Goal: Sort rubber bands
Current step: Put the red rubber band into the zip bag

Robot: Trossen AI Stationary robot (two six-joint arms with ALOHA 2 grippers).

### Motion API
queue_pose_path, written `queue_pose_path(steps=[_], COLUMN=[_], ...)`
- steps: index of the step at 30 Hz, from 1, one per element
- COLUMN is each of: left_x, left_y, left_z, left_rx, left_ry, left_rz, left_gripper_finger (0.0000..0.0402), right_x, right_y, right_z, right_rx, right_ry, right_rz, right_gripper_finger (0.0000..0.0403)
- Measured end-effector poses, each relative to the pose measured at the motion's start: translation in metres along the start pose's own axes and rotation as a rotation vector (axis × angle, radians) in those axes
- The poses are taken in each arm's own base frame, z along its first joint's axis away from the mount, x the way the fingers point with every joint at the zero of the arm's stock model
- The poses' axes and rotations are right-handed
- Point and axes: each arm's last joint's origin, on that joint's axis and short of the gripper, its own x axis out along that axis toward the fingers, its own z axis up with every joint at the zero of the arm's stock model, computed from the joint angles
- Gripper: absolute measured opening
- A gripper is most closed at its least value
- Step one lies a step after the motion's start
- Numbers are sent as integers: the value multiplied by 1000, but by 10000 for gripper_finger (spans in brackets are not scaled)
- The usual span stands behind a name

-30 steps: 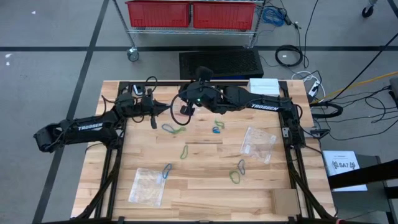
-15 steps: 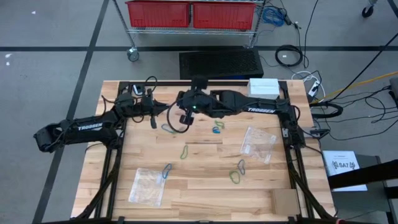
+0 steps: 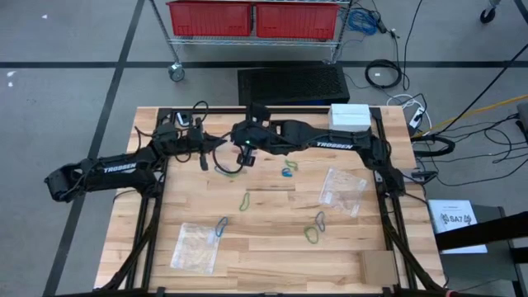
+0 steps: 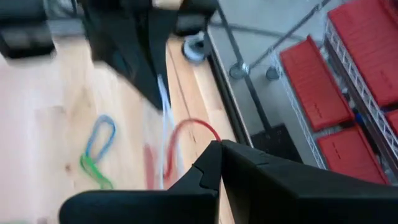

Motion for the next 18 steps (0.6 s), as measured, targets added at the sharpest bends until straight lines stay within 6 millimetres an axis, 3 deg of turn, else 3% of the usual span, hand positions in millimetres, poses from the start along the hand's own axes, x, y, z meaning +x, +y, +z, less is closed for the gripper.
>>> queue_pose_path(steps=[18], left_x=[0], left_y=[0], left_z=[0], left_rx=[0], left_ry=[1], left_rz=[0], left_gripper_finger=[0], right_x=[22], right_y=[9], right_z=[-16], right_rx=[-8], right_ry=[133], right_rz=[106], right_gripper_finger=[0])
